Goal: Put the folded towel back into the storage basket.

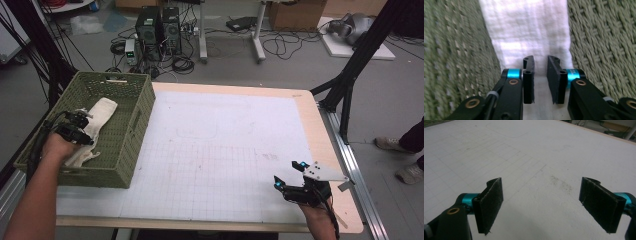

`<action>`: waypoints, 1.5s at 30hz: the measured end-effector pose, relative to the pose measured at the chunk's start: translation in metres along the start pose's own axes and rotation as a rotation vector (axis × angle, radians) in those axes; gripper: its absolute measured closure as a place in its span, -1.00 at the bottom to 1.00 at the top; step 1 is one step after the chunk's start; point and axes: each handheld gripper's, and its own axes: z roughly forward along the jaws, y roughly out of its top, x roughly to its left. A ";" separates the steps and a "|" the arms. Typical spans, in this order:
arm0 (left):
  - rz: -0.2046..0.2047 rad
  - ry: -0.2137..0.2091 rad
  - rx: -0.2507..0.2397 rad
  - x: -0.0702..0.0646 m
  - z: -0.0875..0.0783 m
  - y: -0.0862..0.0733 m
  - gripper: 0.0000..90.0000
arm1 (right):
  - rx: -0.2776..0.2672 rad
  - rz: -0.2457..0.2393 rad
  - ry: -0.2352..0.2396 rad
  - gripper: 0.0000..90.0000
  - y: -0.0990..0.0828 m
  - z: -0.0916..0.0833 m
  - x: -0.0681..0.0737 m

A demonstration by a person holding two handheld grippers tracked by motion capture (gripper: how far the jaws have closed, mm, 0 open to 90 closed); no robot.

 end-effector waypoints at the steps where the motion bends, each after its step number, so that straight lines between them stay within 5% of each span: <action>1: -0.007 0.006 0.004 0.001 0.000 0.000 0.51 | -0.005 -0.003 -0.001 -0.60 0.000 0.000 -0.001; 3: -0.016 0.006 0.001 0.002 0.000 0.000 0.47 | -0.002 0.004 0.001 -0.60 0.000 -0.001 0.000; 6: -0.049 -0.006 -0.140 0.003 -0.016 0.003 0.27 | -0.009 0.001 -0.005 -0.60 0.001 -0.003 -0.002; 7: -0.049 -0.006 -0.140 0.003 -0.016 0.003 0.22 | -0.009 0.001 -0.005 -0.60 0.001 -0.003 -0.002; 12: -0.183 -0.103 -0.479 0.008 -0.049 0.002 -0.10 | -0.018 0.000 -0.006 -0.60 0.002 -0.003 -0.002; 13: -0.237 -0.156 -0.604 0.007 -0.060 0.000 -0.33 | -0.019 0.003 -0.004 -0.60 0.002 -0.003 -0.001; 14: -0.249 -0.188 -0.669 0.006 -0.065 -0.002 -0.41 | -0.019 0.004 -0.003 -0.60 0.002 -0.003 -0.001; 15: -0.249 -0.188 -0.669 0.006 -0.065 -0.002 -0.48 | -0.019 0.004 -0.003 -0.60 0.002 -0.003 -0.001; 17: -0.268 -0.230 -0.773 -0.001 -0.076 -0.004 -0.62 | -0.020 0.002 -0.005 -0.60 0.003 -0.003 -0.002; 18: -0.249 -0.265 -0.866 -0.012 -0.088 -0.007 -0.62 | -0.020 0.004 -0.010 -0.60 0.004 -0.004 -0.002; 21: -0.227 -0.297 -0.939 -0.027 -0.100 -0.009 -0.63 | -0.021 0.007 -0.008 -0.60 0.004 -0.004 -0.003; 24: -0.151 -0.336 -1.006 -0.054 -0.114 -0.011 -0.64 | -0.017 0.004 -0.015 -0.60 0.005 -0.003 -0.004; 25: -0.110 -0.369 -1.048 -0.074 -0.121 -0.012 -0.64 | -0.019 0.000 -0.015 -0.60 0.005 -0.003 -0.004; 27: -0.088 -0.386 -1.061 -0.083 -0.123 -0.014 -0.64 | -0.022 0.004 -0.013 -0.60 0.006 -0.003 -0.004; 32: -0.009 -0.474 -1.090 -0.133 -0.122 -0.016 -0.65 | -0.014 -0.004 -0.014 -0.60 0.007 -0.003 -0.004; 34: 0.064 -0.450 -1.086 -0.152 -0.123 -0.016 -0.63 | -0.012 -0.002 -0.014 -0.60 0.008 -0.003 -0.004; 35: 0.075 -0.500 -1.107 -0.164 -0.128 -0.015 -0.63 | -0.013 -0.002 -0.014 -0.60 0.008 -0.002 -0.005; 40: 0.126 -0.524 -1.076 -0.189 -0.133 -0.011 -0.60 | -0.019 -0.012 -0.012 -0.60 0.010 -0.002 -0.003; 45: 0.132 -0.550 -1.058 -0.205 -0.129 -0.010 -0.60 | -0.016 -0.008 -0.008 -0.60 0.010 -0.002 -0.003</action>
